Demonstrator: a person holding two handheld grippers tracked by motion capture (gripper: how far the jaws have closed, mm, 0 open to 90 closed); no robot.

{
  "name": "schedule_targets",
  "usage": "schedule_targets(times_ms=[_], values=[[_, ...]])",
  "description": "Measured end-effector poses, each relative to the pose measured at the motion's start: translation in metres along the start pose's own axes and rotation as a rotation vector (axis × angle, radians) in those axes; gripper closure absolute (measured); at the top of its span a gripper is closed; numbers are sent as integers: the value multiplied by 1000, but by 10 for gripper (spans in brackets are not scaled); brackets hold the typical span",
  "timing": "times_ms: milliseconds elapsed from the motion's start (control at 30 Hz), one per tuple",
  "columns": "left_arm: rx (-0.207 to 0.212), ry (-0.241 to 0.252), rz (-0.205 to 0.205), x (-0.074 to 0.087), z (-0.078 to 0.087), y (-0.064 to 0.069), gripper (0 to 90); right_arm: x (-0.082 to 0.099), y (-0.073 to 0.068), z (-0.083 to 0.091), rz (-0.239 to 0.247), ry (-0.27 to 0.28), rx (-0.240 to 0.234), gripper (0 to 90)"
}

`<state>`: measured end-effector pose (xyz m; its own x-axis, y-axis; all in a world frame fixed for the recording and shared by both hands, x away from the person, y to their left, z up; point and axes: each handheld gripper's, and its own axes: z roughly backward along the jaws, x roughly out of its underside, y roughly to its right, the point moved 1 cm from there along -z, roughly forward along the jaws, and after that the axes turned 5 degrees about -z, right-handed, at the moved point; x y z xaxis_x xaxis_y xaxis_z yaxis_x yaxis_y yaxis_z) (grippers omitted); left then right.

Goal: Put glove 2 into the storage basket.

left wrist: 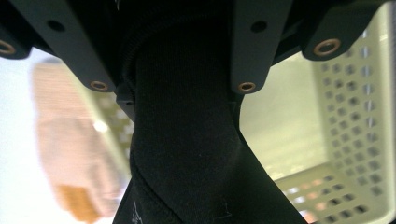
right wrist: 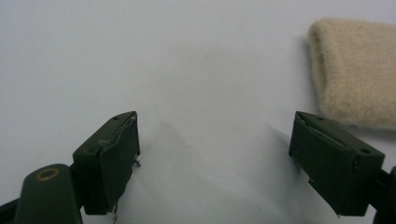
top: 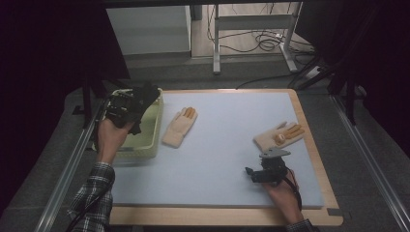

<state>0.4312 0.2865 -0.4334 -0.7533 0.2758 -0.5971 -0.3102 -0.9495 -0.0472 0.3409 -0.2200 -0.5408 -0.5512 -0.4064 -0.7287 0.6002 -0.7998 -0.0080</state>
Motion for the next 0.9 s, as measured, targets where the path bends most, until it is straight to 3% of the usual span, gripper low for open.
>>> schedule_targets(times_ms=[167, 200, 333, 567, 700, 900], values=[[-24, -10, 38, 7, -7, -19, 659, 0, 0, 0, 0, 0, 0, 158], [-36, -23, 54, 11, -12, -27, 658, 0, 0, 0, -1, 0, 0, 158], [-43, -51, 71, 17, -23, -38, 653, 0, 0, 0, 0, 1, 0, 158], [-57, -92, 90, 23, -41, -48, 648, 0, 0, 0, 0, 1, 0, 158], [-81, -164, 86, 25, -55, -53, 641, 0, 0, 0, -1, 1, 0, 158], [-103, -222, 88, 25, -68, -58, 630, 0, 0, 0, -1, 1, 0, 158]])
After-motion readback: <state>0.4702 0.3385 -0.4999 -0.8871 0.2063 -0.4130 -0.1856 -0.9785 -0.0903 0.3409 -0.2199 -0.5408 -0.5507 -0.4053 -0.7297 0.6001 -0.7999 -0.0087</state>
